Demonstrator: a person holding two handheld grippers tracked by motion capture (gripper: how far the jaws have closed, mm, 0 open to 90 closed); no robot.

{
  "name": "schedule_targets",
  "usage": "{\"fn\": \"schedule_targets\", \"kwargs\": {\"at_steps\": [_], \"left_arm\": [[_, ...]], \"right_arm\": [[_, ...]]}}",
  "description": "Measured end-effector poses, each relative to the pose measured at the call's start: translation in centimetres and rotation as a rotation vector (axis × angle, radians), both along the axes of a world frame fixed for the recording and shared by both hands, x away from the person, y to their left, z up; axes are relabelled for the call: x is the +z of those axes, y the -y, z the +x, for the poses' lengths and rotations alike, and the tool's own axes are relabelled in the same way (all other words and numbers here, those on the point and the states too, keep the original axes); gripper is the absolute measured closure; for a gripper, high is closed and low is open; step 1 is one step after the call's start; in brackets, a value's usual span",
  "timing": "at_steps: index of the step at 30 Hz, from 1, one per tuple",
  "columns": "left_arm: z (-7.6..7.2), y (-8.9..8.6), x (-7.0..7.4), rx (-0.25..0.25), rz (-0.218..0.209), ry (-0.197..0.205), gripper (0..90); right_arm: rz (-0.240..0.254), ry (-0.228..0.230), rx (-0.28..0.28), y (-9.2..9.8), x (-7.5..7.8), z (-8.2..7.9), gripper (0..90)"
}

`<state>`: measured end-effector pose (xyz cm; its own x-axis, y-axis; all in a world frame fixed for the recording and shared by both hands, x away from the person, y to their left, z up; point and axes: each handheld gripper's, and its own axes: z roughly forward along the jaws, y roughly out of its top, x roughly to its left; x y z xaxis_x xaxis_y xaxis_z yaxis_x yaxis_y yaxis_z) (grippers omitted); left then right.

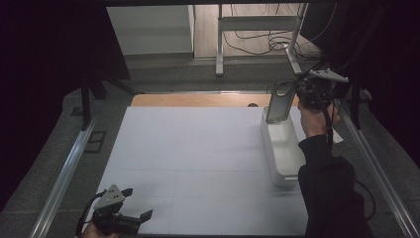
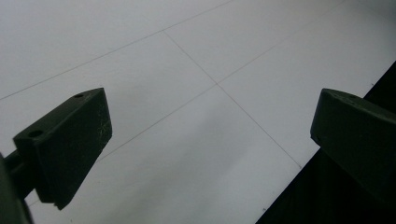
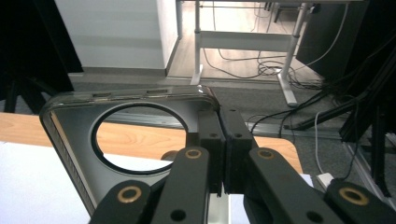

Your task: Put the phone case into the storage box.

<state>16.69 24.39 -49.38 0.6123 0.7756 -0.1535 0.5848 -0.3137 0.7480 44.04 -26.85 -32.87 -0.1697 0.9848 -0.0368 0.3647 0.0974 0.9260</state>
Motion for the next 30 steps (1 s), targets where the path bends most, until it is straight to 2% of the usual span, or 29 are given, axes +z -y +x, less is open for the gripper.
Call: {"fn": "schedule_targets", "kwargs": {"at_steps": [13, 30], "left_arm": [[0.0, 0.0, 0.0, -0.003, 0.004, -0.002, 0.0], [0.0, 0.1, 0.0, -0.012, 0.009, -0.003, 0.0]], "right_arm": [[-0.014, 0.000, -0.076, 0.0, -1.2, 1.9, 88.8], [-0.064, -0.006, -0.155, -1.6, -3.3, 3.6, 88.8]]}}
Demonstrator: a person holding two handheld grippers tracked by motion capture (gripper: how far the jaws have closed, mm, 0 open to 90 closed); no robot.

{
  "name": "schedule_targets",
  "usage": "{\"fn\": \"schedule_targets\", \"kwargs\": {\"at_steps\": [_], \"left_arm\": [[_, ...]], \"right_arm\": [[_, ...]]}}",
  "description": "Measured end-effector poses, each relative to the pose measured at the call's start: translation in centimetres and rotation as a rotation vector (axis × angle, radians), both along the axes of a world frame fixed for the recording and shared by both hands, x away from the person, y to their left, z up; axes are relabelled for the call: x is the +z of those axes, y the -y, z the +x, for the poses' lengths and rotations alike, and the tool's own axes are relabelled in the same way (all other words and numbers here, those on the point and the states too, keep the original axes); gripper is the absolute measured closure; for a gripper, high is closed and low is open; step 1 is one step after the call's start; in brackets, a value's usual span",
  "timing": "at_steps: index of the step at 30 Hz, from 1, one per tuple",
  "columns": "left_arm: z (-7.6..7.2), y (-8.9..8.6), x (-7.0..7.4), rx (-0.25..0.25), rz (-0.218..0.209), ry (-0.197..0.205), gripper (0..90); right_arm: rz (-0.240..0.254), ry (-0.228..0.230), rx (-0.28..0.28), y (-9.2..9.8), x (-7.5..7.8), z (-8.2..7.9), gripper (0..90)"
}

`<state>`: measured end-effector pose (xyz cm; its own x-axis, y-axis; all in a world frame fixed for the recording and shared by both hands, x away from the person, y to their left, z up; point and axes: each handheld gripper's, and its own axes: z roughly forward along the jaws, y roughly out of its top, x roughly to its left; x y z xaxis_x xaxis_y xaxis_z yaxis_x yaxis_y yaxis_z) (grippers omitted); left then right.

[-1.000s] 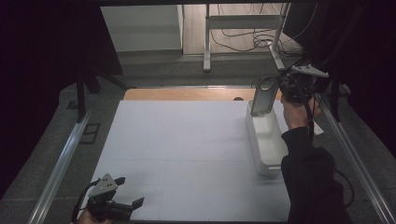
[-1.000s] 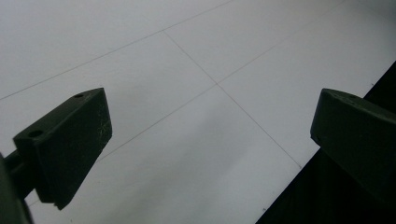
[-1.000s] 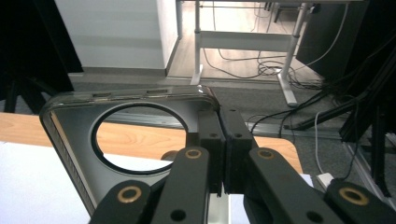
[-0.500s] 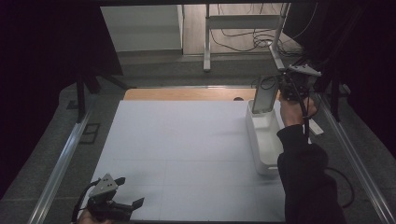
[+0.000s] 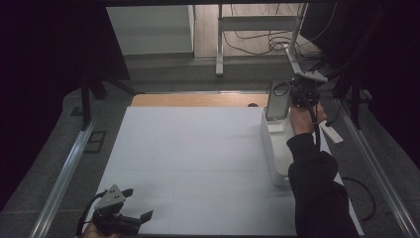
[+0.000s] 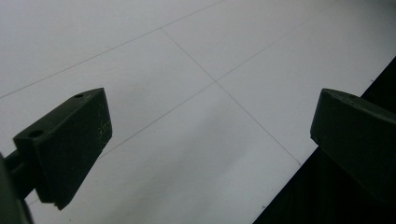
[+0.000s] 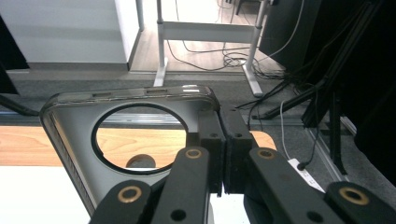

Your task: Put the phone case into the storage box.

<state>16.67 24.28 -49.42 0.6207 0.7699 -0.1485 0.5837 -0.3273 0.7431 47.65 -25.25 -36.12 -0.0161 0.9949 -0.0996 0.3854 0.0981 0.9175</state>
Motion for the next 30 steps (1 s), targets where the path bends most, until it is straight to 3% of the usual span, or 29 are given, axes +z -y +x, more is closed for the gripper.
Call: {"fn": "schedule_targets", "kwargs": {"at_steps": [21, 30], "left_arm": [[0.0, 0.1, 0.0, -0.006, 0.013, 0.002, 0.0], [0.0, 0.2, 0.0, -0.010, 0.015, 0.001, 0.0]], "right_arm": [[0.015, -0.036, -0.044, -0.4, -2.6, 0.9, 88.8], [0.016, -0.029, -0.056, -0.5, -3.3, 1.2, 88.8]]}}
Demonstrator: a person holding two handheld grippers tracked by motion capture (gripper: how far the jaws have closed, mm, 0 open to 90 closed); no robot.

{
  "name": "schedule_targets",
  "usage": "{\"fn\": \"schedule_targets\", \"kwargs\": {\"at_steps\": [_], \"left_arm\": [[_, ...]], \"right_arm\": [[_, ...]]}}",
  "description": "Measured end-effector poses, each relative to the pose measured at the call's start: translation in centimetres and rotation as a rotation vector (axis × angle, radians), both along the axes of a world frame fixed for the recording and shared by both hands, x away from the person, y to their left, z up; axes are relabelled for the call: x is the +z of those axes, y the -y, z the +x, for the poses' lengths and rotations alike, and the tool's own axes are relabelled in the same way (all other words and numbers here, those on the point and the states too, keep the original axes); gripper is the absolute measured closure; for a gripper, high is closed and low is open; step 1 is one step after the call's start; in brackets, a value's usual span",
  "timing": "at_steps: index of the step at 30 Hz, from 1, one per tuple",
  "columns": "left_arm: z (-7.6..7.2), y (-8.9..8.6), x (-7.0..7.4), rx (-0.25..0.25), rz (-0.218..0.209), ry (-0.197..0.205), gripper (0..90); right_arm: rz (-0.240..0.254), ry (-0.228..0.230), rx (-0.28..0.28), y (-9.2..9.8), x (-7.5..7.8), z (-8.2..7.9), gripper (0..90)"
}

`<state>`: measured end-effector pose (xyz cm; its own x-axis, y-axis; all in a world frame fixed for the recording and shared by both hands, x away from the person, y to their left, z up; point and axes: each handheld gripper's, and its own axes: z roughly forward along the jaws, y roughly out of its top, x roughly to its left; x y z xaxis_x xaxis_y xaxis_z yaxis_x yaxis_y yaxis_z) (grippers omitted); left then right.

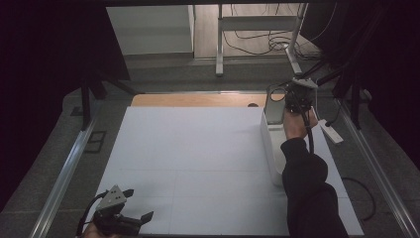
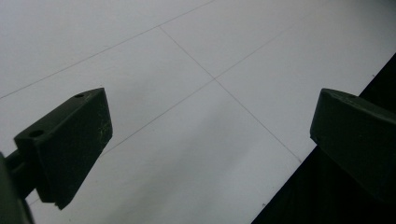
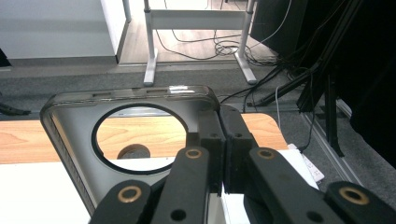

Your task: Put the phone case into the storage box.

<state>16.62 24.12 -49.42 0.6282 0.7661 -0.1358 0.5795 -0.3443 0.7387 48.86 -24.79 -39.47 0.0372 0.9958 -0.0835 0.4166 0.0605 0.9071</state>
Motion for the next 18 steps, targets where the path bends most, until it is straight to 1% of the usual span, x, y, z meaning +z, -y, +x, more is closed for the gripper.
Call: {"fn": "schedule_targets", "kwargs": {"at_steps": [1, 8, 10, 11, 18], "left_arm": [[0.0, 0.0, 0.0, -0.001, 0.001, 0.000, 0.0], [0.0, 0.0, 0.0, -0.002, 0.005, 0.002, 0.0], [0.0, 0.1, 0.0, -0.003, 0.005, 0.001, 0.0], [0.0, 0.1, 0.0, -0.002, 0.004, 0.001, 0.0], [0.0, 0.1, 0.0, -0.005, 0.008, 0.001, 0.0]], "right_arm": [[0.000, 0.007, -0.007, -0.1, -0.1, 0.1, 88.8], [-0.007, 0.011, -0.013, -0.3, -0.8, 0.2, 88.8], [-0.007, 0.000, -0.012, -0.2, -1.0, 0.2, 88.8], [-0.007, 0.011, -0.018, -0.3, -1.1, 0.3, 88.7], [-0.003, 0.011, -0.025, -0.4, -1.4, 0.4, 88.8]]}}
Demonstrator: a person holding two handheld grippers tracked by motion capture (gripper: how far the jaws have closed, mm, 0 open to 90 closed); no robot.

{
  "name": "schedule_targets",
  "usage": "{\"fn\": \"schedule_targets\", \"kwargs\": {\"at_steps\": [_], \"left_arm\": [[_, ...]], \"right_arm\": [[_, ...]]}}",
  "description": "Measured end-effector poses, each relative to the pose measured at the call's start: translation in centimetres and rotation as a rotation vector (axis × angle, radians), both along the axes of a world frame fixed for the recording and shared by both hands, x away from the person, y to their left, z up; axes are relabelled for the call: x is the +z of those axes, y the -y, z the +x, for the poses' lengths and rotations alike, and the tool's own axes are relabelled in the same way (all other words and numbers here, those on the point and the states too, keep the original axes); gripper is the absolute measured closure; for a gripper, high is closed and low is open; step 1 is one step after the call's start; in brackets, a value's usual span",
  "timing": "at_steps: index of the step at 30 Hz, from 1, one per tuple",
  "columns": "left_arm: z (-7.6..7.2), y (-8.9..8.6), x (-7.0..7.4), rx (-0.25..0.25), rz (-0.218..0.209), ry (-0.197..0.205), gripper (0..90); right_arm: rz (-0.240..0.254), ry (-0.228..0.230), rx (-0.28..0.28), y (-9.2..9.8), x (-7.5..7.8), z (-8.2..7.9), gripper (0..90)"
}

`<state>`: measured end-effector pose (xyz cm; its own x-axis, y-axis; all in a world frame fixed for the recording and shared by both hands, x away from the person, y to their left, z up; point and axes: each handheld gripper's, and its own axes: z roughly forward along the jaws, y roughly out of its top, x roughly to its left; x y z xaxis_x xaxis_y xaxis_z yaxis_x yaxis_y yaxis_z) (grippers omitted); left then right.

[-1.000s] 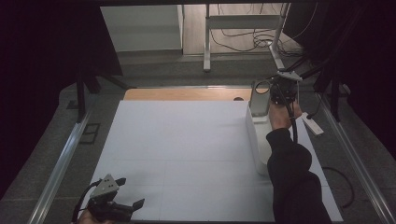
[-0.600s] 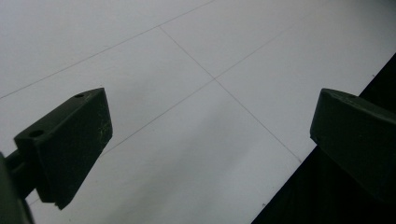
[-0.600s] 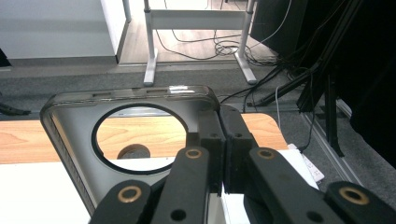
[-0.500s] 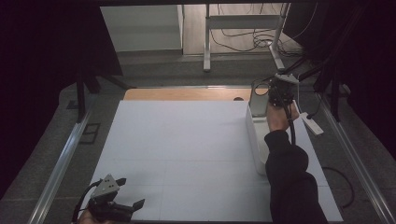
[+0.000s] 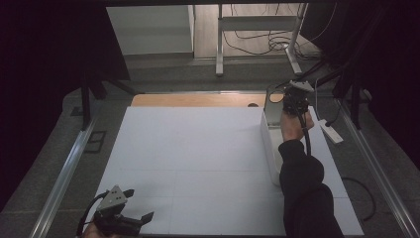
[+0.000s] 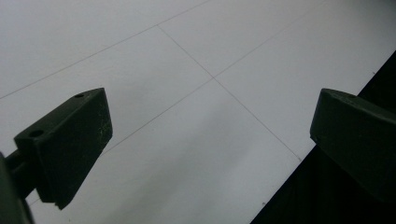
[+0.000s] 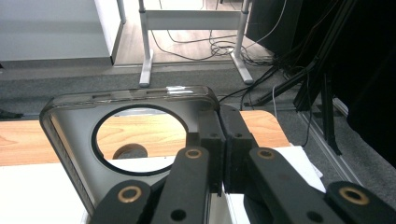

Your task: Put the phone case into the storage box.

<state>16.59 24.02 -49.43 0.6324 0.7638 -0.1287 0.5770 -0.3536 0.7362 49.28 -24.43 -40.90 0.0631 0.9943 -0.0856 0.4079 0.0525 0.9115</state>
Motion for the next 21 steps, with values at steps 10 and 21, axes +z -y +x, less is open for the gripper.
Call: {"fn": "schedule_targets", "kwargs": {"at_steps": [10, 21], "left_arm": [[0.0, 0.0, 0.0, -0.004, 0.007, 0.001, 0.0], [0.0, 0.1, 0.0, -0.009, 0.011, -0.001, 0.0]], "right_arm": [[0.011, 0.006, -0.013, 0.0, -0.6, 0.3, 88.7], [0.022, 0.020, -0.016, 0.1, -1.1, 0.4, 88.7]]}}
